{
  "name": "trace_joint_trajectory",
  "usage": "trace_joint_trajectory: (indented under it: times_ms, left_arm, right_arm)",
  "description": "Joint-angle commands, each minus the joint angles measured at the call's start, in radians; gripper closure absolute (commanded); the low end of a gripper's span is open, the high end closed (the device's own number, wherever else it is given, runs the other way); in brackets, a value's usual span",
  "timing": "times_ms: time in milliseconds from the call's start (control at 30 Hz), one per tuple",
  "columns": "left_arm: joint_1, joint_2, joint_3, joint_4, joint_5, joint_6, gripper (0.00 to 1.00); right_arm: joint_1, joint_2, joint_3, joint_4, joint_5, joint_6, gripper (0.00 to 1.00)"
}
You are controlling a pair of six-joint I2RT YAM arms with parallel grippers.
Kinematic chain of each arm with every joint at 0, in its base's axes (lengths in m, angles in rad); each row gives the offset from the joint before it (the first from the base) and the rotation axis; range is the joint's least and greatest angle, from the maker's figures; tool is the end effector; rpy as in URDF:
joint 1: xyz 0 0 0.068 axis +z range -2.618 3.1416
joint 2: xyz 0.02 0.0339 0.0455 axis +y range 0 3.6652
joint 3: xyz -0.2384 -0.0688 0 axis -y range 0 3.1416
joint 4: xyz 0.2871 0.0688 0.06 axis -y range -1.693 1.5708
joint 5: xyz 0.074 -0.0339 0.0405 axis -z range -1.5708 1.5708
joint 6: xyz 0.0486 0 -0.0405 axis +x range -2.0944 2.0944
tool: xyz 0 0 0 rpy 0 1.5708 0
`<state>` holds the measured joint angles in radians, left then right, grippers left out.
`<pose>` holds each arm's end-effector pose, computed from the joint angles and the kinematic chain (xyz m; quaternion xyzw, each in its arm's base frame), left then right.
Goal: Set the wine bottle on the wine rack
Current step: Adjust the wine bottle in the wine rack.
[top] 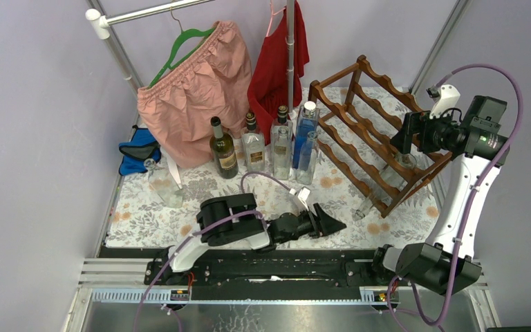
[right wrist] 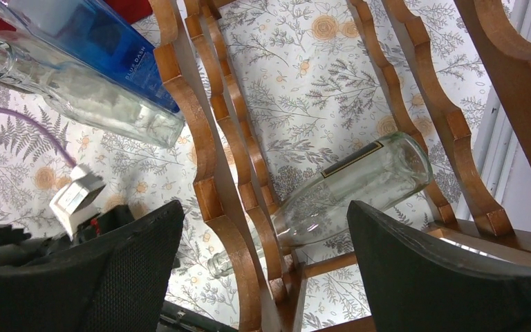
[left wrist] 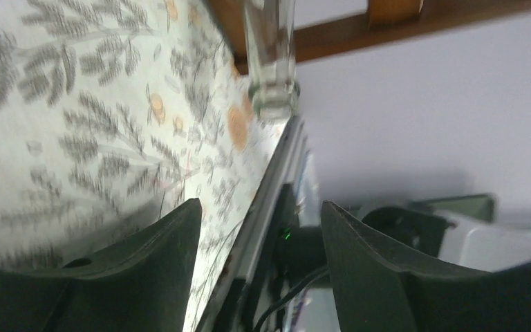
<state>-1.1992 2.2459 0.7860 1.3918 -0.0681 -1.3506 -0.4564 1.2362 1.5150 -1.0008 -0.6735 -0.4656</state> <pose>0.1420 -0.3553 0.0126 -0.0784 0.7265 -0.6453 0.2227 0.2694 -0.0985 0.4014 -0.1400 0.8595 0.0968 0.4820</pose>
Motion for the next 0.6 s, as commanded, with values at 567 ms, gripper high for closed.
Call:
trace_joint_trajectory:
  times_ms: [567]
  left_arm:
    - [-0.048, -0.069, 0.164, -0.307, -0.054, 0.599, 0.06]
  right_arm:
    - [0.002, -0.134, -0.125, 0.062, -0.086, 0.0, 0.04]
